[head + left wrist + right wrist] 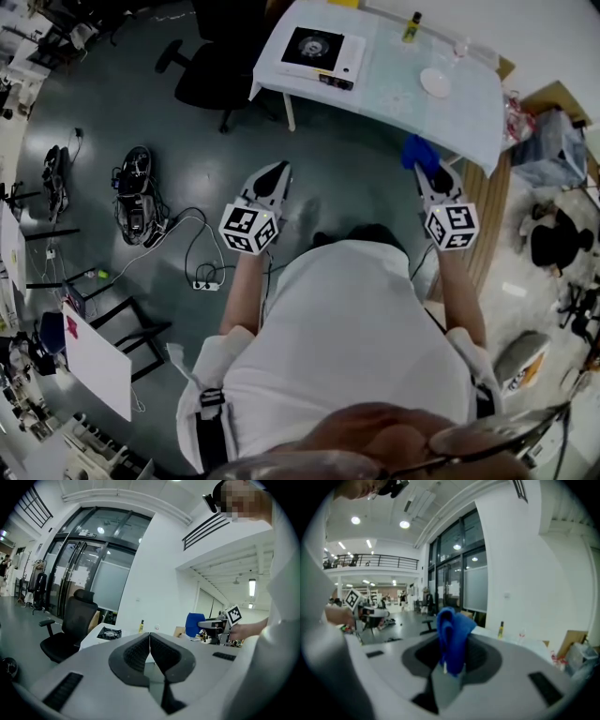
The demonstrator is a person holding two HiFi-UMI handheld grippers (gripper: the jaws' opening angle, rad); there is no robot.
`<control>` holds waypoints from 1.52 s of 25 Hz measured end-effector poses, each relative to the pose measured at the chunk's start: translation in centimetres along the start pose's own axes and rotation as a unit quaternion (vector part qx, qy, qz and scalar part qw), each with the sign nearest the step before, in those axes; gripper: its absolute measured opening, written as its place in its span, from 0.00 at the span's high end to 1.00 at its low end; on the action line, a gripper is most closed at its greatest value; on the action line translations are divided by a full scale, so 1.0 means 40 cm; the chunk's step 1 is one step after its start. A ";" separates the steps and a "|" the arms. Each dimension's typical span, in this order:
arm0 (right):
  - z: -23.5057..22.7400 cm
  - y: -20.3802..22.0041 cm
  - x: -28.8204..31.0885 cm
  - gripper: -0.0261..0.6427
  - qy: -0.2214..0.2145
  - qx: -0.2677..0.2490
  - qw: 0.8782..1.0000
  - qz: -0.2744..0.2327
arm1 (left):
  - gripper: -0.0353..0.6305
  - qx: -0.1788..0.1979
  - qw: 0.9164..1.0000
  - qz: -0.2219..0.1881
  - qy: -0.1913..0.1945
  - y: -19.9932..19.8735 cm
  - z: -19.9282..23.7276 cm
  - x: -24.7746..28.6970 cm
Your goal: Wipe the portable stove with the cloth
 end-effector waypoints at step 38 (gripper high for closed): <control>-0.408 -0.072 0.378 0.78 -0.086 -0.010 0.996 0.032 | 0.90 0.000 0.999 0.028 -0.033 -0.086 0.037 0.471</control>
Point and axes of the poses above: the fingertips, and each gripper's own axes: x forward along the fingers, z to its left, y out of its underside, the point moved 8 cm from there along -x, backward along the fingers, and after that the axes turned 10 degrees about -y, right-handed, at the moved point
